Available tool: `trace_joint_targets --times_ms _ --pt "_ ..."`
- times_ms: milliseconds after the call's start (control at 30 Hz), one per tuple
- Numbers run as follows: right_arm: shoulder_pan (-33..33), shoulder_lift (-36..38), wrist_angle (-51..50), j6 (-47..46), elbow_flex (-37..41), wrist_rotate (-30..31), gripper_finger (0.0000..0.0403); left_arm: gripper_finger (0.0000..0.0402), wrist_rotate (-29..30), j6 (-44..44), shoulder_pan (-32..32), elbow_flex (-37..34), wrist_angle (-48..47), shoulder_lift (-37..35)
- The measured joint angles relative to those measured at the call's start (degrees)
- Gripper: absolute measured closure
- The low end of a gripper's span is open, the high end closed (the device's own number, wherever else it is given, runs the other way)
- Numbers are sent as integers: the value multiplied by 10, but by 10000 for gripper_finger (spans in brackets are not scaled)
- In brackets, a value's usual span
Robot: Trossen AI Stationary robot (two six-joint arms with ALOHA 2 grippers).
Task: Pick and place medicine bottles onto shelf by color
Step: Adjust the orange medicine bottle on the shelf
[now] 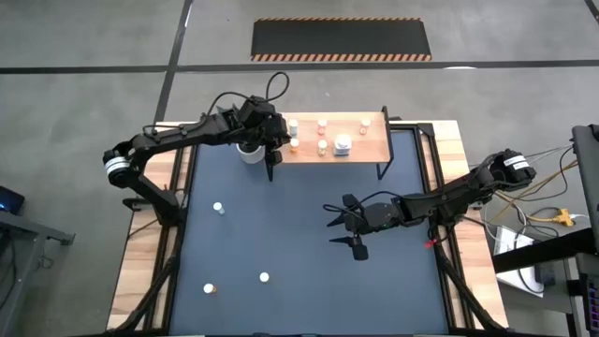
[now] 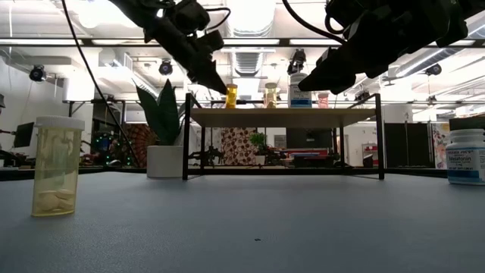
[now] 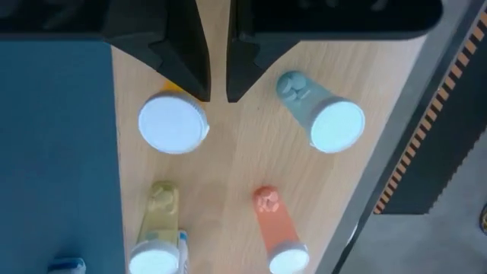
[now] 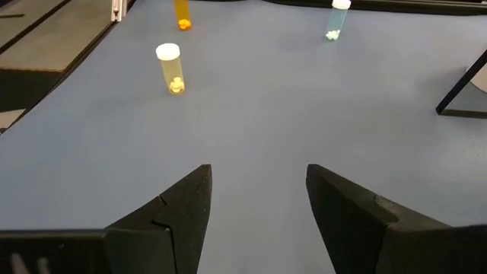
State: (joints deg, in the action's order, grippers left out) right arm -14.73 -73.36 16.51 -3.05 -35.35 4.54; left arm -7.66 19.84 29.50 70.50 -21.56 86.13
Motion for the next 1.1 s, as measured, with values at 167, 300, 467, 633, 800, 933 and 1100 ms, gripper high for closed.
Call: trace_joint_targets --times_ms 167,300,467,633,800,933,1100 --pt "0 0 0 0 0 0 197 375 1 -15 0 -1 -5 0" --pt "0 0 0 0 0 0 197 375 2 -18 0 -4 -5 0" --pt "0 0 0 0 0 0 197 375 2 -31 -1 -9 -6 0" --pt "0 0 -1 0 0 0 197 375 2 -45 -2 -13 -5 0" --pt "0 0 0 0 1 0 197 375 2 -46 -8 -9 -24 -1" --pt "0 0 -1 -6 3 0 197 375 2 -46 -11 5 -51 -25" --pt "0 0 -1 -13 8 0 197 375 5 -50 -21 -1 20 -66"
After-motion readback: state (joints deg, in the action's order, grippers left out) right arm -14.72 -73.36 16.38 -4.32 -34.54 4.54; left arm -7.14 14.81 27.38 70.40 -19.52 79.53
